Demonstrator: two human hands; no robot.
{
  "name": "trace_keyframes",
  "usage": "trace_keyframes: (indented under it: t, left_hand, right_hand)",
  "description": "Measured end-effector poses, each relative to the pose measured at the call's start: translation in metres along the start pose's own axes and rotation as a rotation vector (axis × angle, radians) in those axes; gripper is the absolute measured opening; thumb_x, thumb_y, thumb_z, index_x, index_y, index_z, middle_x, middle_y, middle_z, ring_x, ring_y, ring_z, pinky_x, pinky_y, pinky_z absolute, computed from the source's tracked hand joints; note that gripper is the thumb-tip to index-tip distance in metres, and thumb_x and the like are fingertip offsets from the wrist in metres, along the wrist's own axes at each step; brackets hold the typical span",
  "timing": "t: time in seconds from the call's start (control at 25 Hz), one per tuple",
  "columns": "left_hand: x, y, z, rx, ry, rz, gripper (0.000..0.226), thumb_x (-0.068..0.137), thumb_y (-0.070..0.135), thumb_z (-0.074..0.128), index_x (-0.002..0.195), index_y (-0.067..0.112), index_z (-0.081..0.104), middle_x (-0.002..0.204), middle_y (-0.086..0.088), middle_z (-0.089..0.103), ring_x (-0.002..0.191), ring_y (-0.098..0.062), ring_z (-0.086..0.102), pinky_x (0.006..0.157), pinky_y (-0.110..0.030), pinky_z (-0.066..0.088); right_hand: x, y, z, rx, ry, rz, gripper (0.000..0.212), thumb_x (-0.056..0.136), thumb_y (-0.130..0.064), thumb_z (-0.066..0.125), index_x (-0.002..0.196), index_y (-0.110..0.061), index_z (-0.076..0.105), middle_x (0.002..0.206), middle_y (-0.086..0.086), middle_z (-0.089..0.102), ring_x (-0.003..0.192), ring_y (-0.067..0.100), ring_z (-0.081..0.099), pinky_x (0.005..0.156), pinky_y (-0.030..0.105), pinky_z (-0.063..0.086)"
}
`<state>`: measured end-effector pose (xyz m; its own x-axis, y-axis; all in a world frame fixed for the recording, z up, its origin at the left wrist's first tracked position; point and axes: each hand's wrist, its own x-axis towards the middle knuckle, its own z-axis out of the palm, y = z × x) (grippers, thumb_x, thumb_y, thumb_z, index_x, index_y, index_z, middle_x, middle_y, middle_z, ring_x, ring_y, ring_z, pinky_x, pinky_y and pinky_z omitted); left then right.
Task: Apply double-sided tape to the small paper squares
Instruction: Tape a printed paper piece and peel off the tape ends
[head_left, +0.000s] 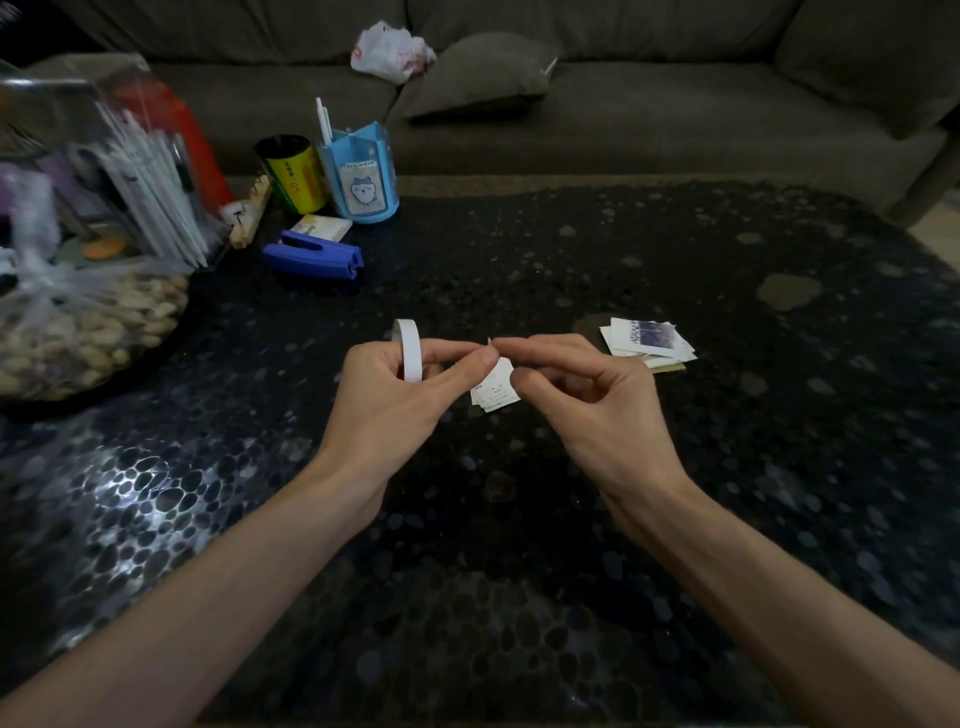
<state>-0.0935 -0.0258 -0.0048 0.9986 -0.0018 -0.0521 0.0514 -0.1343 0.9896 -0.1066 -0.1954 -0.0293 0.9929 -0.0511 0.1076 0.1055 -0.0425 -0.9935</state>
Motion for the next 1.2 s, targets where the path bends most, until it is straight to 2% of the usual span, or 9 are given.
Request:
trace_keyframes:
  t: [0.12, 0.2, 0.6, 0.76, 1.2]
  left_hand:
    - [-0.0004, 0.0013, -0.0005, 0.011, -0.020, -0.018, 0.013, 0.091, 0.025, 0.077, 0.101, 0.020, 0.081, 0.052, 0.021, 0.060, 0.049, 0.006, 0.056, 0.049, -0.007, 0.038]
    - [-0.0011, 0.0023, -0.0004, 0.008, -0.025, -0.032, 0.014, 0.091, 0.026, 0.076, 0.102, 0.021, 0.081, 0.051, 0.021, 0.060, 0.049, 0.006, 0.056, 0.051, -0.010, 0.038]
    - [-0.0012, 0.0034, -0.0007, -0.060, -0.039, -0.099, 0.016, 0.090, 0.027, 0.076, 0.103, 0.021, 0.082, 0.047, 0.020, 0.056, 0.044, 0.001, 0.052, 0.056, -0.020, 0.035]
    - [0.0010, -0.0005, -0.0026, -0.110, -0.063, -0.116, 0.014, 0.090, 0.028, 0.077, 0.101, 0.020, 0.083, 0.046, 0.017, 0.050, 0.044, -0.006, 0.033, 0.048, -0.015, 0.033]
    - [0.0021, -0.0020, -0.0030, -0.114, -0.075, -0.101, 0.018, 0.090, 0.030, 0.076, 0.104, 0.020, 0.082, 0.044, 0.016, 0.048, 0.044, -0.005, 0.032, 0.047, -0.015, 0.034]
  right_hand:
    - [-0.0008, 0.0001, 0.0003, 0.003, -0.008, 0.015, 0.031, 0.093, -0.006, 0.074, 0.104, -0.033, 0.085, 0.114, -0.007, 0.071, 0.094, 0.029, 0.067, 0.087, 0.030, 0.055]
    - [-0.0008, -0.0005, 0.0006, 0.013, -0.005, 0.023, 0.030, 0.094, -0.006, 0.073, 0.104, -0.032, 0.085, 0.117, -0.003, 0.068, 0.087, 0.018, 0.062, 0.083, 0.026, 0.051]
    - [-0.0016, -0.0029, 0.0010, 0.014, -0.005, 0.021, 0.030, 0.094, -0.007, 0.073, 0.107, -0.031, 0.084, 0.117, -0.002, 0.067, 0.084, 0.011, 0.061, 0.081, 0.027, 0.050]
    - [-0.0015, -0.0026, 0.0005, 0.011, -0.013, 0.023, 0.031, 0.093, -0.007, 0.075, 0.107, -0.034, 0.084, 0.117, -0.005, 0.068, 0.083, 0.009, 0.063, 0.081, 0.023, 0.053]
    - [-0.0006, -0.0013, 0.0003, 0.025, -0.017, 0.015, 0.032, 0.093, -0.006, 0.075, 0.106, -0.033, 0.084, 0.115, -0.005, 0.069, 0.087, 0.012, 0.063, 0.084, 0.025, 0.053]
